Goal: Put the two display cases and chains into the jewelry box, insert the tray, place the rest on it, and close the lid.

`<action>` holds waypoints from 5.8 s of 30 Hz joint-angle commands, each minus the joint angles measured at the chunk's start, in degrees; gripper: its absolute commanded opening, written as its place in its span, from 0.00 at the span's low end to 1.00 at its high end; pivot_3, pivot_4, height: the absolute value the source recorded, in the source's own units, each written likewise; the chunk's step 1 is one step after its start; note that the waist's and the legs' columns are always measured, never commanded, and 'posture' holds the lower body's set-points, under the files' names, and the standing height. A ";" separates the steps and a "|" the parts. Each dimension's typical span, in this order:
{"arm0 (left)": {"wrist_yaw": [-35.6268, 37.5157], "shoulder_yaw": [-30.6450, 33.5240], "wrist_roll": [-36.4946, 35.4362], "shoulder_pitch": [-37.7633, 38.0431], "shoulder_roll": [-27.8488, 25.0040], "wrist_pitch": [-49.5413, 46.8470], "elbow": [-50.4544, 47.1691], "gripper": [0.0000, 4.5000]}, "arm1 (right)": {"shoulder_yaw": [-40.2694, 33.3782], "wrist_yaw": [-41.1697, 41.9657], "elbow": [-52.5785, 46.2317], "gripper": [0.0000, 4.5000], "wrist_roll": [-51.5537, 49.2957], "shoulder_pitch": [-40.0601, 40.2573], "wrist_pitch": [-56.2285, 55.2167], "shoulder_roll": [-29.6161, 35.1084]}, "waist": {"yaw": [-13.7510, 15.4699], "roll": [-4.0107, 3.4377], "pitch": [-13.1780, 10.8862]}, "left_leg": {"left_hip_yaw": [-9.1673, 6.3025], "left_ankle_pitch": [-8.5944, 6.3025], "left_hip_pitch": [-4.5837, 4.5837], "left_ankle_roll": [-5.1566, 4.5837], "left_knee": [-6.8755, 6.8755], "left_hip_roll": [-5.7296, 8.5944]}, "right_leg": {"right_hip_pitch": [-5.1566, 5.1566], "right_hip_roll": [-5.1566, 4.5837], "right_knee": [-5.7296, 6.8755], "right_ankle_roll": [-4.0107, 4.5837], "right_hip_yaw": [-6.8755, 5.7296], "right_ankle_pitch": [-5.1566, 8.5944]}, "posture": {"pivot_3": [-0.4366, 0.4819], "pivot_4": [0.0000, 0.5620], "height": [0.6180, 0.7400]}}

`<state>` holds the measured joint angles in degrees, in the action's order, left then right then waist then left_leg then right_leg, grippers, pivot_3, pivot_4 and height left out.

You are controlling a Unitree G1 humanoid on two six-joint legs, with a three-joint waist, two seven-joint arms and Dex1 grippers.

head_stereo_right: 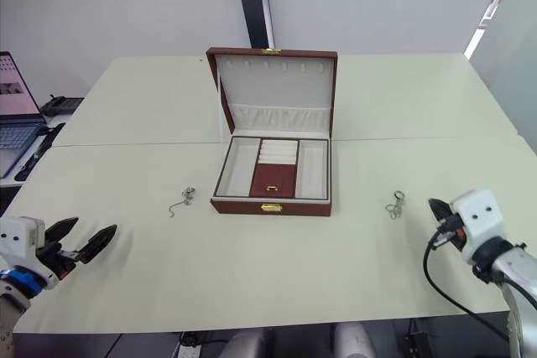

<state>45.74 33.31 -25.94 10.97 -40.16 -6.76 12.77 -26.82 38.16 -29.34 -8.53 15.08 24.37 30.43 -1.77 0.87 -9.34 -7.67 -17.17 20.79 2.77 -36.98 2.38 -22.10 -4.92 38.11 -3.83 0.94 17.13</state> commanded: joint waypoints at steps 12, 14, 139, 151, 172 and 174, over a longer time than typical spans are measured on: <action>0.59 0.63 -1.56 1.29 0.49 -0.16 -3.39 1.00 | -3.81 -0.29 5.42 0.85 -3.26 5.82 -9.41 1.05 | -0.03 0.06 0.10 | 0.00 0.00 -0.03 0.00 0.00 -0.03 | 0.05 0.02 -0.01 0.00 0.00 0.00 | 0.48 0.27 1.00; 0.61 0.43 -1.58 1.06 0.72 -0.39 -3.71 1.00 | -3.74 -0.37 5.73 0.99 -3.57 5.72 -9.54 1.44 | 0.04 0.08 0.11 | -0.01 0.00 -0.03 0.00 0.00 -0.02 | 0.06 0.01 -0.02 0.00 -0.03 0.00 | 0.48 0.27 1.00; -36.20 -15.98 3.13 -13.75 13.16 -38.39 -33.26 1.00 | 36.05 3.70 -11.40 0.99 -18.54 -30.92 11.85 5.79 | 0.14 0.32 0.32 | -0.11 0.13 0.01 0.23 -0.09 0.07 | 0.08 0.04 -0.04 -0.01 -0.10 -0.01 | 0.48 0.27 1.00; -38.29 -19.05 3.06 -18.41 16.67 -44.02 -33.24 1.00 | 36.49 4.44 -11.54 0.99 -17.56 -28.65 10.58 6.17 | 0.19 0.33 0.32 | -0.09 0.14 0.02 0.25 -0.10 0.07 | 0.07 0.03 -0.03 -0.01 -0.07 -0.01 | 0.48 0.27 1.00; -33.21 -20.53 6.18 -18.96 14.94 -41.00 -24.87 0.01 | 36.68 4.72 -11.93 1.00 -17.31 -25.89 9.16 7.14 | 0.29 0.31 0.34 | -0.10 0.14 0.02 0.25 -0.11 0.12 | 0.09 -0.02 -0.04 -0.02 -0.07 -0.02 | 0.48 0.27 1.00; -32.37 -21.10 7.31 -18.72 14.37 -38.80 -24.09 0.00 | 36.69 4.70 -12.01 1.00 -17.37 -25.87 9.30 7.20 | 0.29 0.30 0.35 | -0.10 0.14 0.01 0.25 -0.10 0.12 | 0.09 -0.02 -0.04 -0.02 -0.08 -0.02 | 0.48 0.27 1.00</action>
<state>12.57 13.45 -19.81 -8.13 -25.33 -46.57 -12.68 10.30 42.72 -38.63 -25.86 -10.64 34.26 37.27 -1.48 1.16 -8.99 -7.78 -17.02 20.80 3.02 -37.08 2.50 -22.01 -4.94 38.07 -3.85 0.86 17.11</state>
